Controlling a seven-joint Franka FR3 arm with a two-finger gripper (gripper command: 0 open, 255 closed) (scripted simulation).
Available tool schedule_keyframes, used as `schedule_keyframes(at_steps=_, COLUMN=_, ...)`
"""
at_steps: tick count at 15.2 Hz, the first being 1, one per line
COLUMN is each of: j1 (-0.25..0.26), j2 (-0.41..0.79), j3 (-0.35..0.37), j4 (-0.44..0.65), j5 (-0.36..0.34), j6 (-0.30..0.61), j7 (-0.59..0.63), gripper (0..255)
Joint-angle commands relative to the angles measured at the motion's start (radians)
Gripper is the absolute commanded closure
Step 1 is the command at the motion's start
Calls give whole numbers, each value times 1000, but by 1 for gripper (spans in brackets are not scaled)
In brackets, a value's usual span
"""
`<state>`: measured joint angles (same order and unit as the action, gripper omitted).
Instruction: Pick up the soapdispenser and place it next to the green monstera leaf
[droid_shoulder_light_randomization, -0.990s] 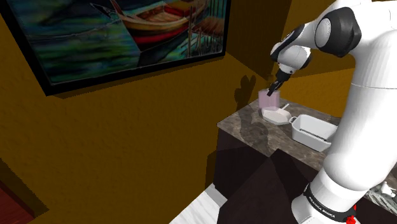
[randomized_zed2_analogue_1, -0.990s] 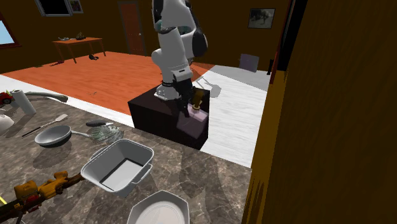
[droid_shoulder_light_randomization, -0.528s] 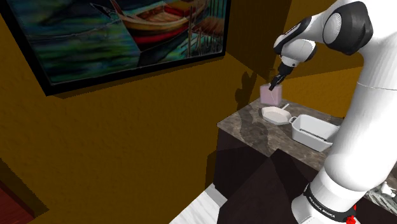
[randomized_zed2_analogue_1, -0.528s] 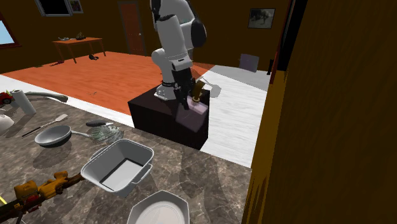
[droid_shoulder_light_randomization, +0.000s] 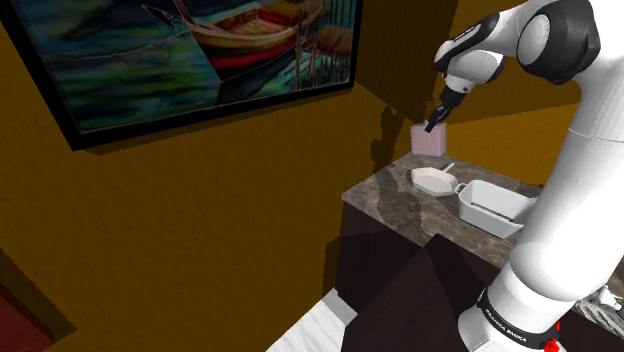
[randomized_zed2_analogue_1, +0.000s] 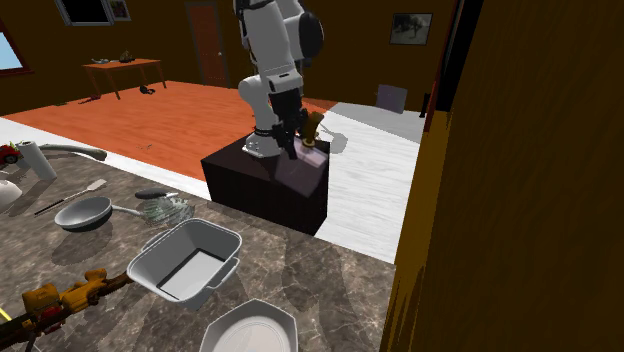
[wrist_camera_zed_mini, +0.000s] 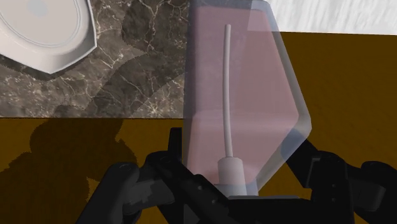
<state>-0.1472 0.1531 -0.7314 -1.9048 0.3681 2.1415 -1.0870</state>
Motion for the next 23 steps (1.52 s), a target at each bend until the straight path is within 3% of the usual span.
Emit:
schedule_keyframes(at_steps=1, j1=2, j2=-12, j3=-3, j4=12, j5=-13, j6=-19, j7=11, gripper=255)
schedule_keyframes(at_steps=14, j1=-125, j2=-157, j3=-135, j4=-113, j5=-95, j6=-53, j7=-220, gripper=255)
schedule_keyframes(at_steps=23, j1=-239, j2=-126, j3=-247, j4=-78, j5=-63, j6=-129, j7=-447, gripper=255)
